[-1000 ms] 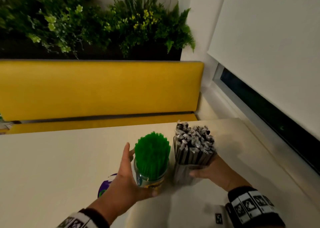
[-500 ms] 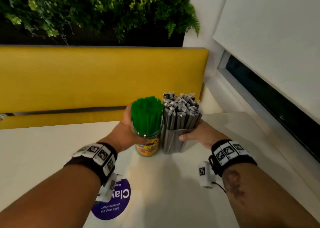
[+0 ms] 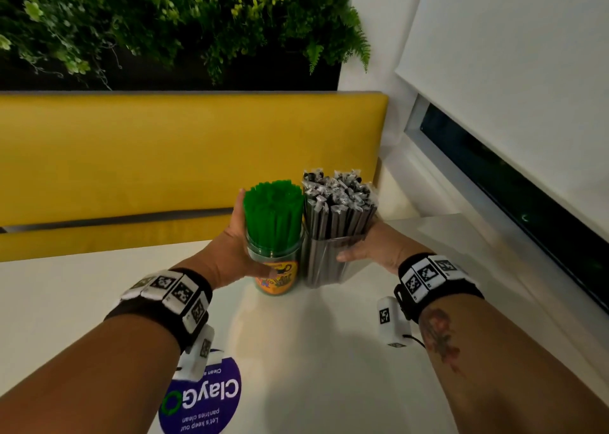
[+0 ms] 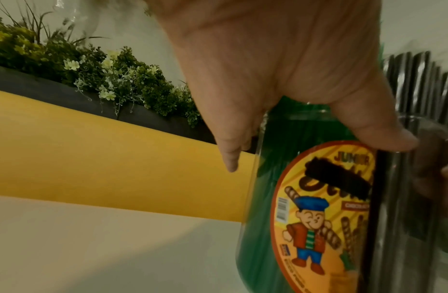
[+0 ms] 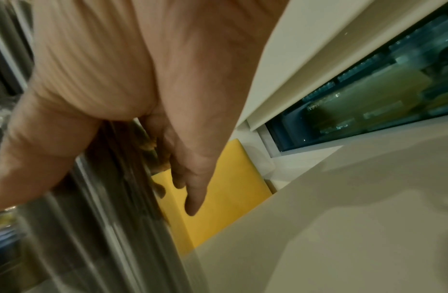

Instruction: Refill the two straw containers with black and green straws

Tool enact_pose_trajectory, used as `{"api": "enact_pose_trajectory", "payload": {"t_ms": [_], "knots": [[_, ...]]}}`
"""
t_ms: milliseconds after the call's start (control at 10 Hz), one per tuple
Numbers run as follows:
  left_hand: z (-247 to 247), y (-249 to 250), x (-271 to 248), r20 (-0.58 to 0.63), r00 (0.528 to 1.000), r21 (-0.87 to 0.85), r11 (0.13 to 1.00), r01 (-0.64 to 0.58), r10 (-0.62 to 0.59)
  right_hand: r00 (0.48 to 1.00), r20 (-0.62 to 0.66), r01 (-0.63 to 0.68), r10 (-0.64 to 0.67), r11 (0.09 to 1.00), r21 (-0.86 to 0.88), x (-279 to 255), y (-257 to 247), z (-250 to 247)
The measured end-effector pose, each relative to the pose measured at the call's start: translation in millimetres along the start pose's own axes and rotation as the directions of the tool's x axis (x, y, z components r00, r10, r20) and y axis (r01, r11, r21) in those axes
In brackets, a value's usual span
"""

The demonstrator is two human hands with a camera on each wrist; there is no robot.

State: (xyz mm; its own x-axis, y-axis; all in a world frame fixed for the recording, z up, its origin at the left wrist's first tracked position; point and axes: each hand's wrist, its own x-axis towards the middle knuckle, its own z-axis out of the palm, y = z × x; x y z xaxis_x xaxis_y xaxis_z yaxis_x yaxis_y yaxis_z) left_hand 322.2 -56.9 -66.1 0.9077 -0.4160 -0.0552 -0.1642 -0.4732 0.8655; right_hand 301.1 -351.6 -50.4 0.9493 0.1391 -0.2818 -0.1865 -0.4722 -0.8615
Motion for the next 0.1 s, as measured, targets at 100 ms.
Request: {"api": "enact_pose_trajectory", "payload": {"t_ms": [100], "knots": [[0.5,-1.5,-38.5,-0.184,0.982,0.014,0.999,0.053,-0.049,0.999,-0.029,0.029,-0.031,0.996,-0.086,-22.0,1.3,-6.0]]}}
